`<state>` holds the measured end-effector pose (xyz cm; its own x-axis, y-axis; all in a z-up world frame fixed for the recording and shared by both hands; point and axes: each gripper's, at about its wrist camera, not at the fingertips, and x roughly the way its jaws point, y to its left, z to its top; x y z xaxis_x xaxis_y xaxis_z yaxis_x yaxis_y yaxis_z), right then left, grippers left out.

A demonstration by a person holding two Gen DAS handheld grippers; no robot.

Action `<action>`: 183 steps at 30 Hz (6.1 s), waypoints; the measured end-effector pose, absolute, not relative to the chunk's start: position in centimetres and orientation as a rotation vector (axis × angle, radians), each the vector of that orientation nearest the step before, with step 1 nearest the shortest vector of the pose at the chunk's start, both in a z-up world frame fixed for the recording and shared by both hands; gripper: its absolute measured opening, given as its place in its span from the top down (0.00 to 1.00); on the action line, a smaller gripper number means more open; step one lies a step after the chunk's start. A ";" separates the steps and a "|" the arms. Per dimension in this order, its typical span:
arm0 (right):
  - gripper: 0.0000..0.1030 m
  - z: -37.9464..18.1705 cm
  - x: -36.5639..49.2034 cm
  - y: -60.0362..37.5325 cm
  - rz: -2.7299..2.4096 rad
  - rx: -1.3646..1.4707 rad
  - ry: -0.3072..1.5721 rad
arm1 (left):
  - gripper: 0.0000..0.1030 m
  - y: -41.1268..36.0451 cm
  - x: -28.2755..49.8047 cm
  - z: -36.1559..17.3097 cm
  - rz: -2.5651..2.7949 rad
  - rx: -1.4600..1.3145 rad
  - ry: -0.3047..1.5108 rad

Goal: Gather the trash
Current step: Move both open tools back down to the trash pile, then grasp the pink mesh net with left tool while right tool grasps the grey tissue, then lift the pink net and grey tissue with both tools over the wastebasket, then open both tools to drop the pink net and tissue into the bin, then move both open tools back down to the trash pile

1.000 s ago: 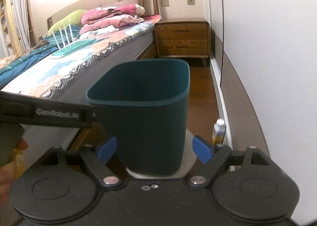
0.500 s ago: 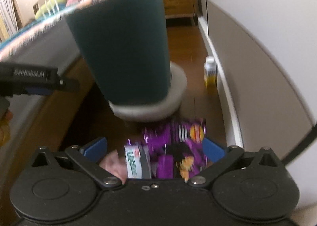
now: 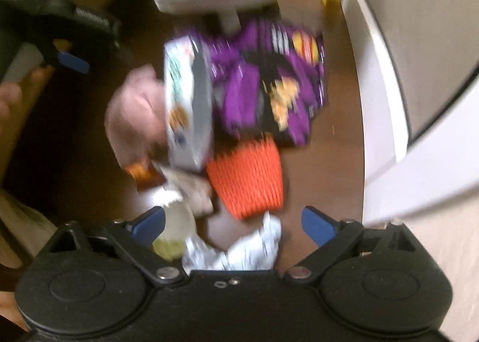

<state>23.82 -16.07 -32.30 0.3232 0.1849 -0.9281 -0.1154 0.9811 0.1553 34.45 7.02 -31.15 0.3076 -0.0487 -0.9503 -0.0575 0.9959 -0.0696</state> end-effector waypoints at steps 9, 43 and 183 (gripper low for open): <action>0.11 -38.8 24.2 -16.4 0.067 0.151 1.429 | 0.21 8.0 36.2 -37.6 -0.001 -0.156 1.364; 1.00 -37.4 21.1 -16.4 0.104 0.087 1.399 | 0.83 9.7 35.0 -36.3 0.011 -0.307 1.397; 0.09 -4.6 36.6 -13.3 0.212 -0.075 0.571 | 0.26 4.0 38.9 -1.8 -0.169 -0.036 0.738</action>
<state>36.56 -13.27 -4.64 0.8203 0.1781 -0.5435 -0.2194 0.9756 -0.0114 38.94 3.99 -1.81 0.7268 -0.1657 -0.6666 0.1404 0.9858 -0.0921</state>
